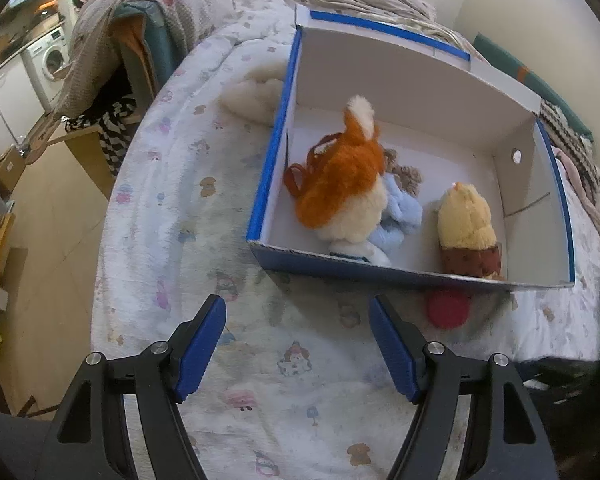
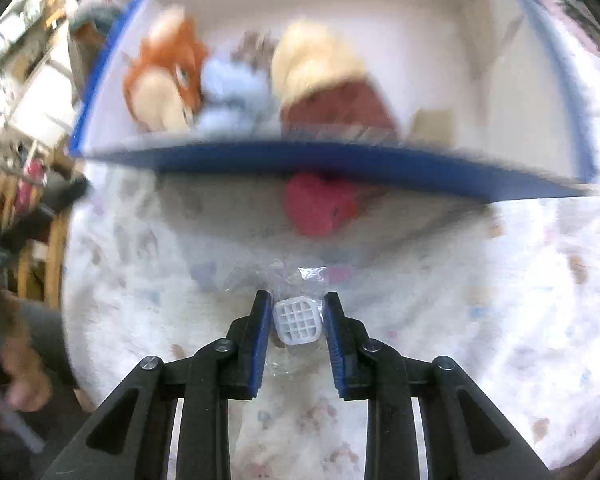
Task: Organize soft objects
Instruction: 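Reach down and grasp the clear plastic bag with the right tool, then lift the plastic bag with right tool while left tool grasps the pink sponge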
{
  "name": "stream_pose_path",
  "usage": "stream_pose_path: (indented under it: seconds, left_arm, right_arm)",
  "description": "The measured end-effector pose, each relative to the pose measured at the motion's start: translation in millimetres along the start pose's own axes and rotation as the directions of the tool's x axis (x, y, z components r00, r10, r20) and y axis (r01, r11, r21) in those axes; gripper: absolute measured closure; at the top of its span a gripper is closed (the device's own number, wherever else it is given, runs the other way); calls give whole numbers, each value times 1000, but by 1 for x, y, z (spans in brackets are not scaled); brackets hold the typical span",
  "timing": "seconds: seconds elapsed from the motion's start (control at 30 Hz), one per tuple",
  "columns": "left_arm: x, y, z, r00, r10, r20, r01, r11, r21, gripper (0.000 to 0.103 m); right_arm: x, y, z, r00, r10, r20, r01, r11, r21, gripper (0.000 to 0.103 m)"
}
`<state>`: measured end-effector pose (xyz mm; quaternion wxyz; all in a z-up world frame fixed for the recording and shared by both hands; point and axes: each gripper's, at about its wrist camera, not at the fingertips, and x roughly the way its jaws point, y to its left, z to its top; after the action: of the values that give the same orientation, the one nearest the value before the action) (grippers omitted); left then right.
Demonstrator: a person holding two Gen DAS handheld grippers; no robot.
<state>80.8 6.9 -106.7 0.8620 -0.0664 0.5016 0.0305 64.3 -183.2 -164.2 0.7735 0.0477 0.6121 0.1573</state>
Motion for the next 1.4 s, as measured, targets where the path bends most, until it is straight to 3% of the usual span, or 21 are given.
stream_pose_path:
  seconds: [0.17, 0.33, 0.43, 0.53, 0.87, 1.07, 1.13, 1.27, 1.4]
  left_arm:
    - [5, -14, -5, 1000, -21, -17, 21, 999, 29, 32]
    - [19, -55, -9, 997, -60, -49, 64, 994, 91, 32]
    - [31, -86, -12, 990, -119, -79, 127, 987, 102, 32]
    - [49, -119, -15, 985, -132, -116, 148, 978, 147, 32]
    - [106, -176, -7, 979, -78, -187, 114, 975, 189, 32]
    - [128, -173, -3, 973, -4, -232, 37, 990, 138, 33]
    - [131, -169, -2, 971, -16, -239, 46, 992, 120, 53]
    - [122, -159, -5, 968, -75, -241, 103, 989, 105, 54]
    - [100, -144, -8, 976, -66, -209, 92, 989, 115, 55]
  right_arm:
    - [-72, -30, 11, 984, 21, 179, -32, 998, 59, 75]
    - [-114, -63, 18, 953, -42, 299, -6, 988, 156, 75]
    - [-106, -80, 22, 958, -39, 285, -24, 977, 212, 75]
    - [-101, -89, 29, 963, -36, 269, -27, 973, 229, 75]
    - [-89, -96, 30, 967, -25, 253, -35, 972, 232, 75]
    - [-87, -87, 33, 969, -20, 245, -30, 980, 198, 75]
    - [-85, -86, 34, 970, -22, 242, -26, 981, 194, 75]
    - [-85, -86, 34, 970, -22, 241, -26, 980, 195, 75]
    - [-83, -83, 35, 971, -27, 238, -20, 981, 192, 75]
